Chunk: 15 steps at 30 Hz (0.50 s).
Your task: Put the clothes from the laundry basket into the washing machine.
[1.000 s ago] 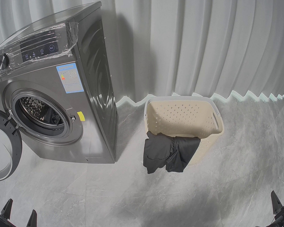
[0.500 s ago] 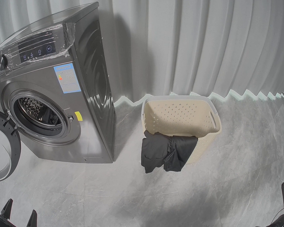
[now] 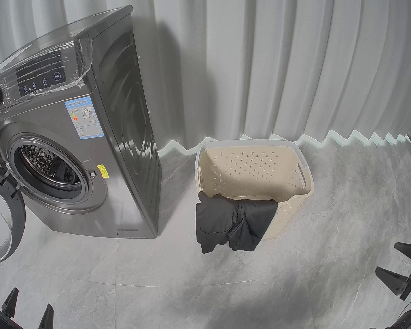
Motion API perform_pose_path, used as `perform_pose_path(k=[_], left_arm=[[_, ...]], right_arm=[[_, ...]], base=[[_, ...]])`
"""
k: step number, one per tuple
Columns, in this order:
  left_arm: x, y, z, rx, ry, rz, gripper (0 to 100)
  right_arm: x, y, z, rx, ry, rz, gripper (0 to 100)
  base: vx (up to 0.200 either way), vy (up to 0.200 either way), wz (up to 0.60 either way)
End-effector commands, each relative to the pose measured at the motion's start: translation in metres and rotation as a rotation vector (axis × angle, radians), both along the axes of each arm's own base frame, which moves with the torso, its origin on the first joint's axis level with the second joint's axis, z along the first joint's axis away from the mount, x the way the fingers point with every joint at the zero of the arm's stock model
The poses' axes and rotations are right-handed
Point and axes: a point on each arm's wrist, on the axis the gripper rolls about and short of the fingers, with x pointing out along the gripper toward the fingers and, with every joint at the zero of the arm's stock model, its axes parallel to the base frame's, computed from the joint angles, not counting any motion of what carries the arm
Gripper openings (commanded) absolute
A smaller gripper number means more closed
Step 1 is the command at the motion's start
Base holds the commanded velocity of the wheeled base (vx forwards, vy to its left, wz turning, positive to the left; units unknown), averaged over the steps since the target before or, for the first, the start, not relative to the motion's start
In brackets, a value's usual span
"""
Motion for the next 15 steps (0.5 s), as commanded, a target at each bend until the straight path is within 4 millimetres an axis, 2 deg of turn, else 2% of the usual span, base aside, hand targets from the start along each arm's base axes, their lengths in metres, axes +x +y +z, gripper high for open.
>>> perform_pose_path(k=[1, 3, 6, 8, 9, 12, 15], left_arm=[[0.0, 0.0, -0.005, -0.001, 0.0, -0.001, 100], [0.0, 0.0, -0.005, -0.001, -0.002, -0.002, 100], [0.0, 0.0, -0.005, -0.003, -0.002, 0.001, 100], [0.0, 0.0, -0.005, -0.001, 0.0, 0.001, 100], [0.0, 0.0, -0.005, -0.001, 0.0, 0.001, 100], [0.0, 0.0, -0.005, -0.001, 0.0, 0.001, 100], [0.0, 0.0, -0.005, -0.001, 0.0, 0.001, 100]], right_arm=[[0.069, 0.018, -0.009, -0.014, 0.244, 0.13, 100], [0.091, 0.022, -0.016, -0.016, 0.279, 0.127, 100], [0.113, 0.027, -0.025, -0.018, 0.316, 0.129, 100], [0.128, 0.032, -0.034, -0.019, 0.351, 0.135, 100], [0.128, 0.032, -0.034, -0.019, 0.351, 0.135, 100], [0.154, 0.045, -0.05, 0.003, 0.398, 0.103, 100], [0.162, 0.058, -0.057, 0.04, 0.413, 0.078, 100]], base=[[0.2, 0.0, 0.0], [0.2, 0.0, 0.0], [0.2, 0.0, 0.0], [0.0, 0.0, 0.0], [0.0, 0.0, 0.0], [0.0, 0.0, 0.0], [0.0, 0.0, 0.0]])
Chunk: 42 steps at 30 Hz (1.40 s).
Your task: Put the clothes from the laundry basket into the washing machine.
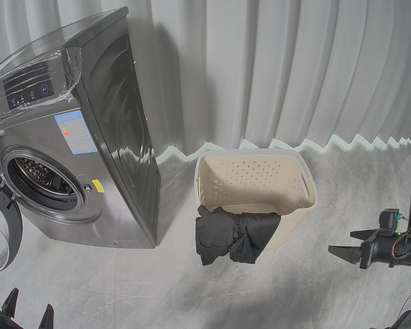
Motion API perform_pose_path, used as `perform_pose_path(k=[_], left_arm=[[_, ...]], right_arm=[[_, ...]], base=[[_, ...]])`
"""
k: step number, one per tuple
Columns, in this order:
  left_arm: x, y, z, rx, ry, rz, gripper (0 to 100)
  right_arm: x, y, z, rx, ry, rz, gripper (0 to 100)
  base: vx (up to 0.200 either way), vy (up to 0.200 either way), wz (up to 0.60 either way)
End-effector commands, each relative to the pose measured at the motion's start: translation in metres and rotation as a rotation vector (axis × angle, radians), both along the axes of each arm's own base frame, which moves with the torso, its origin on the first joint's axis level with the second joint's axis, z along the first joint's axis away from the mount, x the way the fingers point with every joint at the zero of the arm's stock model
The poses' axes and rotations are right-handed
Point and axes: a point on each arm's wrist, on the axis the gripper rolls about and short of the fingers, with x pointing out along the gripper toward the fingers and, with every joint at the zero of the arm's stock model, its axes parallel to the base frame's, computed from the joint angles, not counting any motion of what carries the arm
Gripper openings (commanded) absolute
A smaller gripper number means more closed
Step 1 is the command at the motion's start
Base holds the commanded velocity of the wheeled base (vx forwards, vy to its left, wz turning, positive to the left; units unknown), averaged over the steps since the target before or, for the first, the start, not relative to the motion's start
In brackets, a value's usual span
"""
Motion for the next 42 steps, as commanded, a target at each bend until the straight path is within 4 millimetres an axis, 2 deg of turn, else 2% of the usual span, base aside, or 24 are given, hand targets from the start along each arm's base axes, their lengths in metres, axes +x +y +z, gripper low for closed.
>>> perform_pose_path(k=[1, 6, 8, 13, 15, 17, 18, 19, 22, 28, 42], left_arm=[[0.0, 0.0, -0.005, 0.0, 0.001, 0.001, 100], [0.0, 0.0, -0.005, 0.0, 0.001, 0.001, 100], [0.0, 0.0, -0.005, 0.001, 0.001, 0.002, 100], [0.0, 0.0, -0.005, 0.001, 0.002, 0.002, 100], [0.0, 0.0, -0.005, 0.004, 0.001, 0.001, 100], [0.0, 0.0, -0.005, 0.004, 0.001, 0.001, 100], [0.0, 0.0, -0.005, 0.001, 0.001, -0.001, 100], [0.0, 0.0, -0.005, 0.001, 0.001, -0.001, 100], [0.0, 0.0, -0.005, 0.001, 0.001, -0.001, 100], [0.0, 0.0, -0.005, 0.001, -0.001, -0.002, 100], [0.0, 0.0, -0.005, -0.013, -0.001, 0.001, 100]], right_arm=[[0.044, 0.034, -0.04, 0.027, 0.162, -0.012, 100], [0.047, 0.047, -0.047, 0.047, 0.204, -0.003, 100], [0.057, 0.053, -0.056, 0.017, 0.224, -0.032, 100], [0.066, 0.06, -0.057, 0.011, 0.215, -0.033, 100], [0.084, 0.067, -0.062, 0.006, 0.212, -0.047, 100], [0.091, 0.069, -0.065, 0.003, 0.216, -0.058, 100], [0.101, 0.074, -0.074, -0.011, 0.231, -0.077, 100], [0.101, 0.074, -0.074, -0.011, 0.231, -0.077, 100], [0.115, 0.08, -0.091, -0.033, 0.265, -0.083, 100], [0.141, 0.09, -0.109, -0.037, 0.246, -0.104, 100], [0.173, 0.107, -0.148, -0.059, 0.248, -0.13, 100]], base=[[0.0, 0.0, 0.0], [0.0, 0.0, 0.0], [0.0, 0.0, 0.0], [0.0, 0.0, 0.0], [0.0, 0.0, 0.0], [0.0, 0.0, 0.0], [0.0, 0.0, 0.0], [0.0, 0.0, 0.0], [0.0, 0.0, 0.0], [0.0, 0.0, 0.0], [0.0, 0.0, 0.0]])
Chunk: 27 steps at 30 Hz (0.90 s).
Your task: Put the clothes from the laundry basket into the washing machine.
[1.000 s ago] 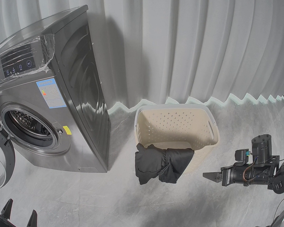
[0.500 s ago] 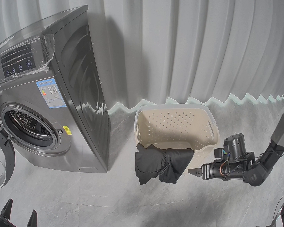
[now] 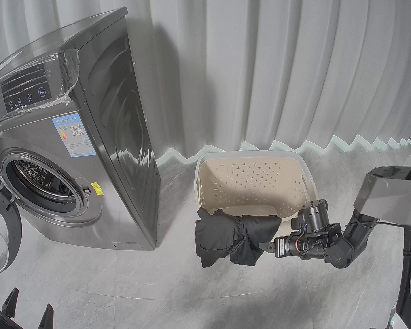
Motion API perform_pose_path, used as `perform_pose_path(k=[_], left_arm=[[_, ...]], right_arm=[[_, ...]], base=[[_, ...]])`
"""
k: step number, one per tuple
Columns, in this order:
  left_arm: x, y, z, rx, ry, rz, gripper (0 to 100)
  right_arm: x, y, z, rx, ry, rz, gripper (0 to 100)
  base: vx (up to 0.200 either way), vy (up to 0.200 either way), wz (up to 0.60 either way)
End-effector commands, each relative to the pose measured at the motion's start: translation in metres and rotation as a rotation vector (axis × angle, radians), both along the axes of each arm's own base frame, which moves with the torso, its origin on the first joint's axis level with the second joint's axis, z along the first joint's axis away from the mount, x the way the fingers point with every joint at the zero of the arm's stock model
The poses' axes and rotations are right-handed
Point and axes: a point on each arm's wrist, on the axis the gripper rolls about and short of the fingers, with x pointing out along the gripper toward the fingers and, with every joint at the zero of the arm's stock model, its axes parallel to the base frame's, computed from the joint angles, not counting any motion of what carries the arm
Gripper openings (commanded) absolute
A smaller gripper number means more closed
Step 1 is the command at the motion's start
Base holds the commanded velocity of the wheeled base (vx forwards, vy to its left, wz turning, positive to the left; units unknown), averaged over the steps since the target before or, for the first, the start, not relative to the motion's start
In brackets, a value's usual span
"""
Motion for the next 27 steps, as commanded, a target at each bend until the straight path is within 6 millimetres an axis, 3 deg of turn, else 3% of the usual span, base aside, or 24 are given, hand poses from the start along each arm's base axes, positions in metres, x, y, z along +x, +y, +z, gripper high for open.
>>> perform_pose_path(k=[1, 13, 25, 26, 27], left_arm=[[0.0, 0.0, -0.005, -0.006, 0.0, 0.002, 100], [0.0, 0.0, -0.005, -0.009, 0.0, 0.003, 100], [0.0, 0.0, -0.005, -0.011, 0.001, 0.005, 100], [0.0, 0.0, -0.005, -0.011, 0.0, 0.005, 100], [0.0, 0.0, -0.005, -0.011, 0.0, 0.005, 100]], right_arm=[[0.015, 0.01, -0.022, -0.007, -0.008, -0.018, 100], [0.033, 0.026, -0.04, 0.017, -0.052, -0.047, 100], [0.048, 0.03, -0.039, 0.043, -0.1, -0.057, 100], [0.048, 0.03, -0.039, 0.044, -0.102, -0.057, 0], [0.048, 0.03, -0.039, 0.044, -0.102, -0.057, 0]], base=[[0.0, 0.0, 0.0], [0.0, 0.0, 0.0], [0.0, 0.0, 0.0], [0.0, 0.0, 0.0], [0.0, 0.0, 0.0]])
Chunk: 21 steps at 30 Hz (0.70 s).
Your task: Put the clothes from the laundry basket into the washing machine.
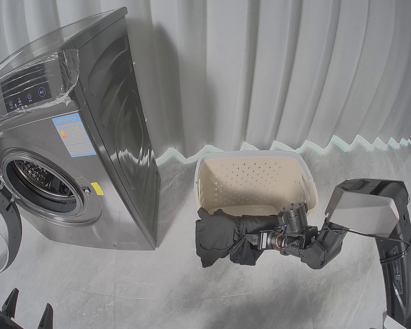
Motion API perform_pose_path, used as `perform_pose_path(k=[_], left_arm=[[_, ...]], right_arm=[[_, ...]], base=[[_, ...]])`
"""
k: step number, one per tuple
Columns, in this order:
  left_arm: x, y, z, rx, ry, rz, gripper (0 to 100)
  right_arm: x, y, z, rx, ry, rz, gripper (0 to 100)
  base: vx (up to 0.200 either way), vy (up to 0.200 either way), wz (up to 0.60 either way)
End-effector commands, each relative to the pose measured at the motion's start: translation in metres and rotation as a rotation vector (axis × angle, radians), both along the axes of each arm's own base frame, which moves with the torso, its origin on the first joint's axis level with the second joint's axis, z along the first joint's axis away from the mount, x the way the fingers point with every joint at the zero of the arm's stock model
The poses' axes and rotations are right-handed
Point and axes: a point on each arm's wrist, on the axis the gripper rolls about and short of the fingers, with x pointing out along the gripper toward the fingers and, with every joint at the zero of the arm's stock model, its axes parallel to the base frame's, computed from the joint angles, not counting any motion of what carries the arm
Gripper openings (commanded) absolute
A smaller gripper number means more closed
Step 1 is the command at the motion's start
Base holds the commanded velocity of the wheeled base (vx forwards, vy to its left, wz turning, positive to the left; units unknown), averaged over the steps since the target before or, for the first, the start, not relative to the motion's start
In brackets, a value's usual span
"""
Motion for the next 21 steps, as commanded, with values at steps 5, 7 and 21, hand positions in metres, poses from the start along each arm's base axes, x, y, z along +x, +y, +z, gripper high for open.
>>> perform_pose_path(k=[5, 7, 21], left_arm=[[0.0, 0.0, -0.005, -0.002, 0.001, 0.001, 100], [0.0, 0.0, -0.005, -0.002, 0.001, 0.001, 100], [0.0, 0.0, -0.005, -0.002, 0.001, 0.003, 100]], right_arm=[[0.001, -0.001, -0.005, -0.002, 0.005, -0.002, 0], [0.0, 0.0, -0.005, -0.003, 0.007, 0.0, 0], [-0.038, -0.005, 0.035, 0.032, -0.095, 0.034, 0]], base=[[0.0, 0.0, 0.0], [0.0, 0.0, 0.0], [0.0, 0.0, 0.0]])
